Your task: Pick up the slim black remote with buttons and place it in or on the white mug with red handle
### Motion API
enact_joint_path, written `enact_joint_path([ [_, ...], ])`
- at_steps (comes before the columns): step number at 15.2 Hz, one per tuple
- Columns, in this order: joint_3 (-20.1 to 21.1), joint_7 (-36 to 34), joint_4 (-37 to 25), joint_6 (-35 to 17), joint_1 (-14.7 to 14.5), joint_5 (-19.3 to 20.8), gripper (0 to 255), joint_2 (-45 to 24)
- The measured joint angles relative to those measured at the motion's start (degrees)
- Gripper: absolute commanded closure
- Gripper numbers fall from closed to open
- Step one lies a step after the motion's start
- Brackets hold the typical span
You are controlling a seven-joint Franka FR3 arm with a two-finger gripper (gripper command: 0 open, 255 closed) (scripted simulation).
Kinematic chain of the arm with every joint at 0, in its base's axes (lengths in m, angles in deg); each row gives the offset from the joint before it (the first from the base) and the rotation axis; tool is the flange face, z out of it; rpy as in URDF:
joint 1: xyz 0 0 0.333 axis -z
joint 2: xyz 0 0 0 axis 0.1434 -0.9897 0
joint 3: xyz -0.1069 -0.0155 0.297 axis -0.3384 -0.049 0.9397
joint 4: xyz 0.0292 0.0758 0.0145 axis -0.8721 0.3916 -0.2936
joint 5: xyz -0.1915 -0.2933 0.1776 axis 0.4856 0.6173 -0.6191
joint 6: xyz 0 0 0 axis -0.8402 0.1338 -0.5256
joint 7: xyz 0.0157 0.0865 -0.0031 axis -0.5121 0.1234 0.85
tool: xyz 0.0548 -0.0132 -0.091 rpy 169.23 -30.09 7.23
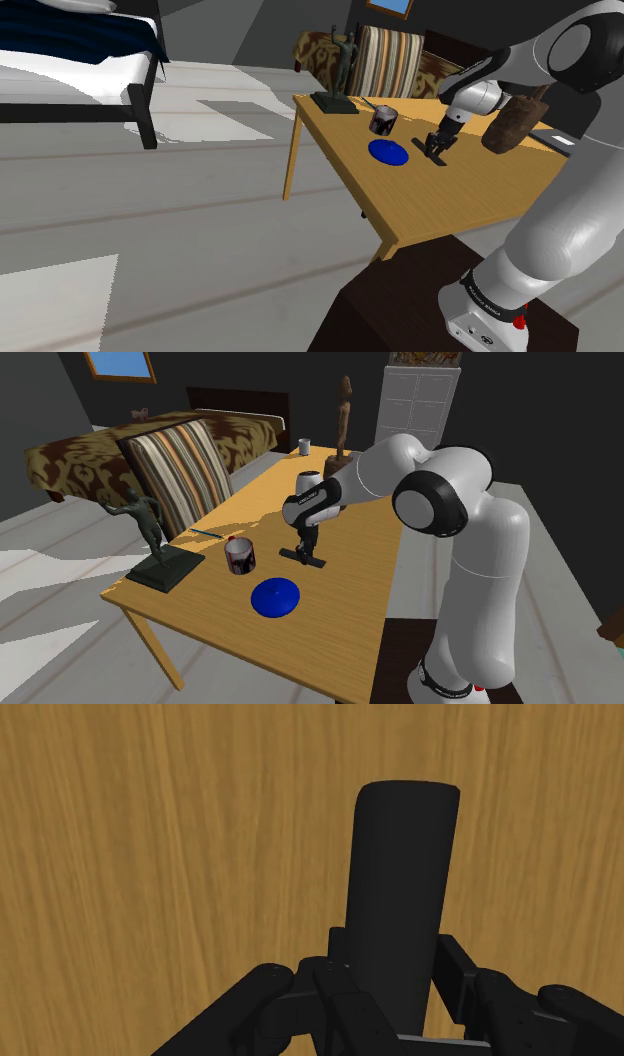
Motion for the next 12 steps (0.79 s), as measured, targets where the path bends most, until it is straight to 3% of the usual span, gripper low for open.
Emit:
enact_joint_path([
  [12, -1.0, -3.6, -3.3, 7.6, -1.0, 4.6, 255, 5.3],
])
